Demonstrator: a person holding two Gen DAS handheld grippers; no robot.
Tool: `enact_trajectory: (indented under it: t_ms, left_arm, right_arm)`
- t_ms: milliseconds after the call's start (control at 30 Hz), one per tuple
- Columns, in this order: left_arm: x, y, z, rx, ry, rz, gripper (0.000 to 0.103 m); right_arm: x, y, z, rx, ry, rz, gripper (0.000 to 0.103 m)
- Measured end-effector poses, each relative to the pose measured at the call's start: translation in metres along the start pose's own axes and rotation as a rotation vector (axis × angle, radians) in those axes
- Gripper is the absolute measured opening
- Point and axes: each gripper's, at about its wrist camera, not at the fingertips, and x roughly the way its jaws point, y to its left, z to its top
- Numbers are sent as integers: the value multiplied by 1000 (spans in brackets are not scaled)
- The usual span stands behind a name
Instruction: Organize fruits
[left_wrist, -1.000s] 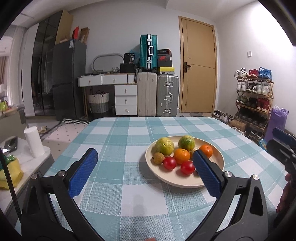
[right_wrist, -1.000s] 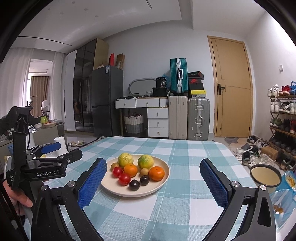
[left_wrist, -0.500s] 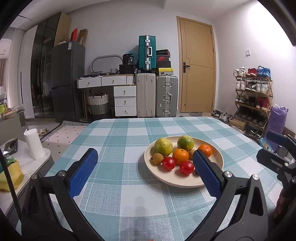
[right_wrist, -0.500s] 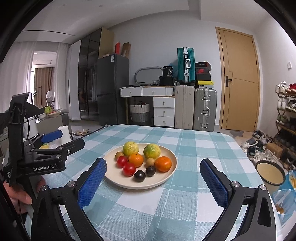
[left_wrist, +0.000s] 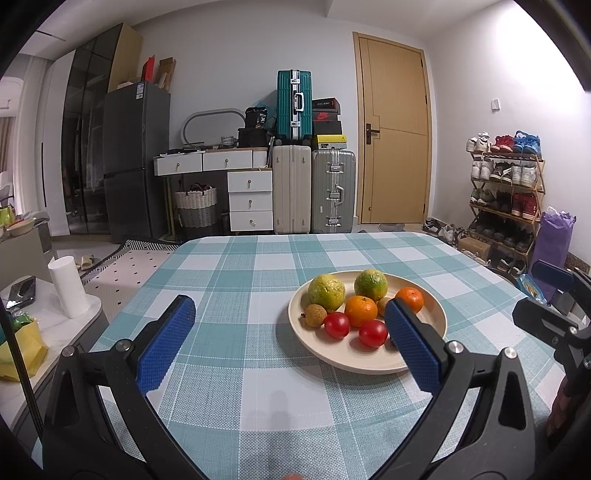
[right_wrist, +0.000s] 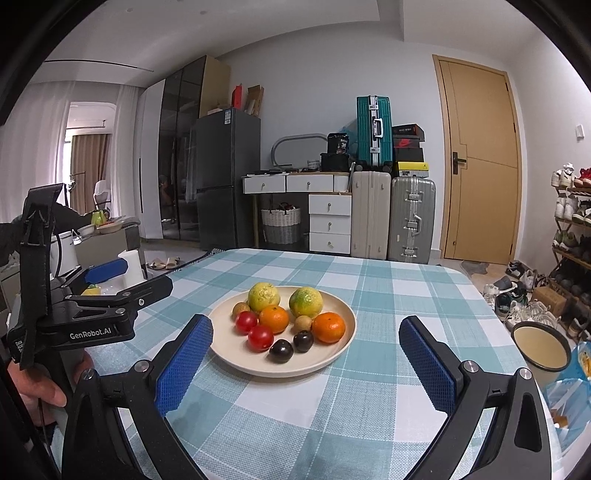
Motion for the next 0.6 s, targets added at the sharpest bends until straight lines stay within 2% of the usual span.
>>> enact_trajectory:
  t_ms: [467,600]
  left_arm:
    - [1,7,-1,-19,20,30,102]
    - [3,5,0,-14,27,-3,102]
  right_arm:
    - [0,0,0,2,1,0,103]
    - [0,0,0,2,0,-1,103]
